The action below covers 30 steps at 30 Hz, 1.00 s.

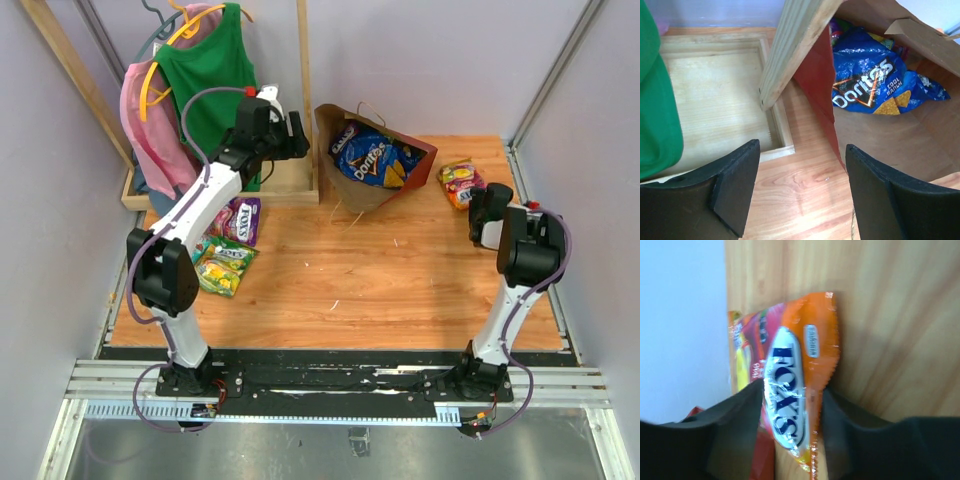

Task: Take the snacks out of the paper bag
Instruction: Place the snack at the center of the board.

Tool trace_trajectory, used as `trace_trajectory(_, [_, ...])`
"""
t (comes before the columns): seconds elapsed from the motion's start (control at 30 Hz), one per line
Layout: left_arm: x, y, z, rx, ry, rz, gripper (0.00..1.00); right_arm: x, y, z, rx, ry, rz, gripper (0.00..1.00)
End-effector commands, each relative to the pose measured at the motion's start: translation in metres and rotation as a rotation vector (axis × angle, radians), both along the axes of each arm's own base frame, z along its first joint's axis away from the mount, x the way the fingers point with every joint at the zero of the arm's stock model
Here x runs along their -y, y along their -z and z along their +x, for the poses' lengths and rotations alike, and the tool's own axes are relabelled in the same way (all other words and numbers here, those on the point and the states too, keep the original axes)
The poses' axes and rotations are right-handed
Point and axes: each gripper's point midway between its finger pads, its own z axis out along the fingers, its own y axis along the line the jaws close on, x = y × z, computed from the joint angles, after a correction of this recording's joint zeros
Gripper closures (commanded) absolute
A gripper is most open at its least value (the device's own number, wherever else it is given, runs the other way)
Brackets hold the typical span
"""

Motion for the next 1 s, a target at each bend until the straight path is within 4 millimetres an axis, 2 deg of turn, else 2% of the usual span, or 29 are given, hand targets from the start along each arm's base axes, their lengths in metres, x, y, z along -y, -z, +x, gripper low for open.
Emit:
trace_trajectory(0.0, [0.028, -0.009, 0.000, 0.035, 0.040, 0.049, 0.27, -0.024, -0.012, -0.003, 0.071, -0.035, 0.015, 0.39])
trace_trajectory(0.03, [0.035, -0.009, -0.002, 0.042, 0.050, 0.073, 0.27, -0.029, -0.010, -0.009, 0.065, -0.037, 0.021, 0.32])
trace_trajectory(0.17, [0.067, -0.006, -0.012, 0.085, 0.081, 0.226, 0.26, -0.038, -0.030, -0.032, 0.082, -0.038, 0.012, 0.04])
trace_trajectory(0.2, [0.074, -0.004, -0.014, 0.088, 0.092, 0.250, 0.26, -0.042, -0.030, -0.039, 0.080, -0.048, 0.012, 0.00])
trace_trajectory(0.37, [0.110, 0.011, -0.014, 0.056, 0.179, 0.274, 0.29, -0.054, -0.049, -0.068, 0.087, -0.071, 0.005, 0.01])
trace_trajectory(0.43, [0.120, 0.019, -0.015, 0.040, 0.198, 0.286, 0.30, -0.055, -0.055, -0.081, 0.069, -0.072, -0.017, 0.02])
trace_trajectory(0.5, [0.130, 0.024, -0.017, 0.032, 0.216, 0.292, 0.31, -0.058, -0.069, -0.092, 0.070, -0.089, -0.068, 0.01])
trace_trajectory(0.6, [0.142, 0.036, -0.021, 0.018, 0.240, 0.307, 0.31, -0.059, -0.081, -0.103, 0.051, -0.112, -0.133, 0.02])
trace_trajectory(0.8, [0.172, 0.053, -0.023, 0.004, 0.290, 0.233, 0.30, -0.060, -0.095, -0.107, 0.070, -0.128, -0.181, 0.01])
trace_trajectory(0.97, [0.198, 0.054, -0.020, 0.039, 0.328, 0.105, 0.33, -0.064, -0.097, -0.107, 0.080, -0.147, -0.185, 0.01])
